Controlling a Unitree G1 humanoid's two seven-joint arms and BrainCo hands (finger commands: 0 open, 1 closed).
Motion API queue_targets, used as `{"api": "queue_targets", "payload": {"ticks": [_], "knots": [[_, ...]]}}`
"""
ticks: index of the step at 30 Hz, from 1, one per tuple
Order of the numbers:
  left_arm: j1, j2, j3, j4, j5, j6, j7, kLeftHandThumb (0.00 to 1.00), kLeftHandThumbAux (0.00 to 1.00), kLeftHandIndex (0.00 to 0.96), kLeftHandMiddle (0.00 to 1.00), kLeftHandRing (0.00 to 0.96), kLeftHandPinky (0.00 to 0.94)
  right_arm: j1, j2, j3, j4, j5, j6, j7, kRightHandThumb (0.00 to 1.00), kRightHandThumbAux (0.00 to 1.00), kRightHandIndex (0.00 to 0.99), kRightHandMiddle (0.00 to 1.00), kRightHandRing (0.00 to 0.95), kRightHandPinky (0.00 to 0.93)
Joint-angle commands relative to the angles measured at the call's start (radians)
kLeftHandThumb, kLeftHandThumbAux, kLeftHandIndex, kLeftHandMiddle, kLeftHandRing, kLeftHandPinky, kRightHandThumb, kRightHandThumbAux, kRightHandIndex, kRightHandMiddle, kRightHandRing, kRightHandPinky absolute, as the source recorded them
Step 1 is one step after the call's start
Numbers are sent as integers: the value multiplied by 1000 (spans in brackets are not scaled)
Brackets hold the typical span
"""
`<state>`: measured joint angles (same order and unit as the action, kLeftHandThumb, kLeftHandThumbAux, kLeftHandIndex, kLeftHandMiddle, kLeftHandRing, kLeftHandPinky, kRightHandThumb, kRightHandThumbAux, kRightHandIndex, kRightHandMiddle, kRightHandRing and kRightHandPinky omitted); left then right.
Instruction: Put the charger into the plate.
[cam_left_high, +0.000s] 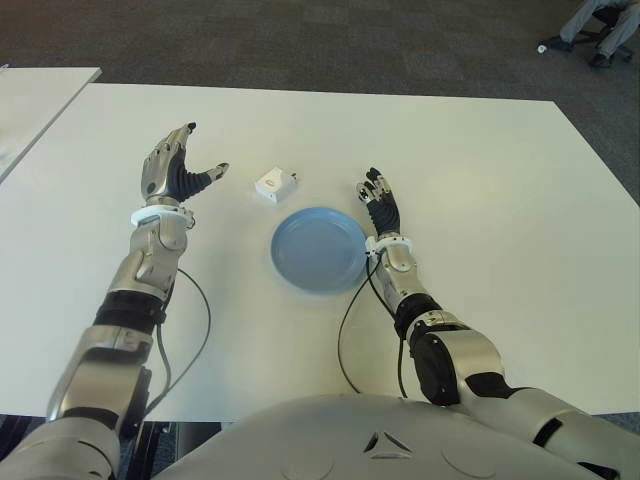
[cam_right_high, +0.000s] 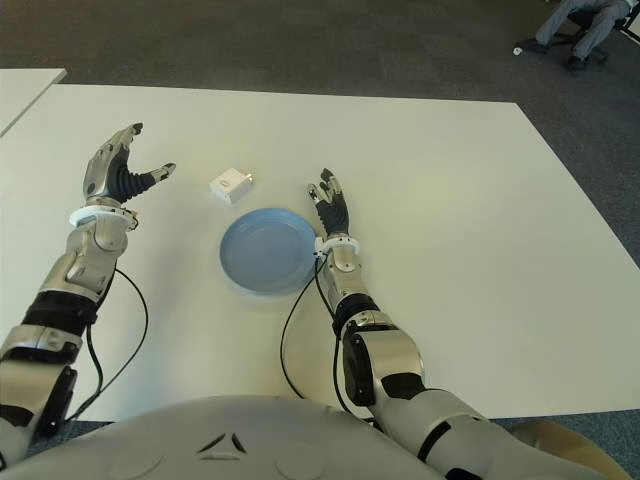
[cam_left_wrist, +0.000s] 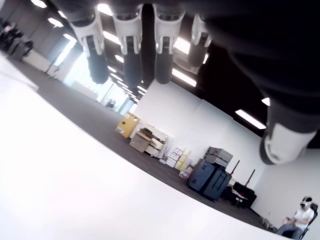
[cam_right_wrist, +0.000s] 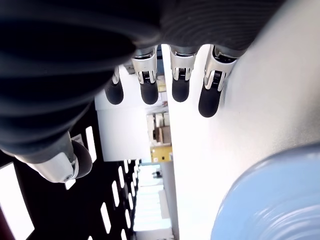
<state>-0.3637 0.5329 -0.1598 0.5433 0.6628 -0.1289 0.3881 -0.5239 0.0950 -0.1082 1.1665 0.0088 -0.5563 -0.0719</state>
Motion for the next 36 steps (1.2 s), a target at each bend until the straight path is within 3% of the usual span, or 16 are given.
{"api": "queue_targets", "payload": {"ticks": [1,12,21,27,36], "knots": [[-91,46,-102,81,109,-67,18,77,647,27,65,73,78,40,92,-14,59,26,72,-12,3,535,0,3,3,46],[-158,94,-224,138,194,-147,-35,6,745,0,20,9,16,53,83,-19,29,45,52,-3,0,544,0,6,6,52],[-170,114,-283,140,225,-165,-74,0,784,0,14,0,5,78,25,-45,-40,81,15,41,3,562,0,23,14,42],[-175,111,-299,165,223,-166,-85,0,780,0,7,0,3,105,17,-47,-73,82,-1,48,1,572,0,25,12,37],[-186,57,-308,211,197,-150,-109,0,752,0,4,0,14,144,10,-45,-128,75,-13,41,0,606,0,35,17,36]]}}
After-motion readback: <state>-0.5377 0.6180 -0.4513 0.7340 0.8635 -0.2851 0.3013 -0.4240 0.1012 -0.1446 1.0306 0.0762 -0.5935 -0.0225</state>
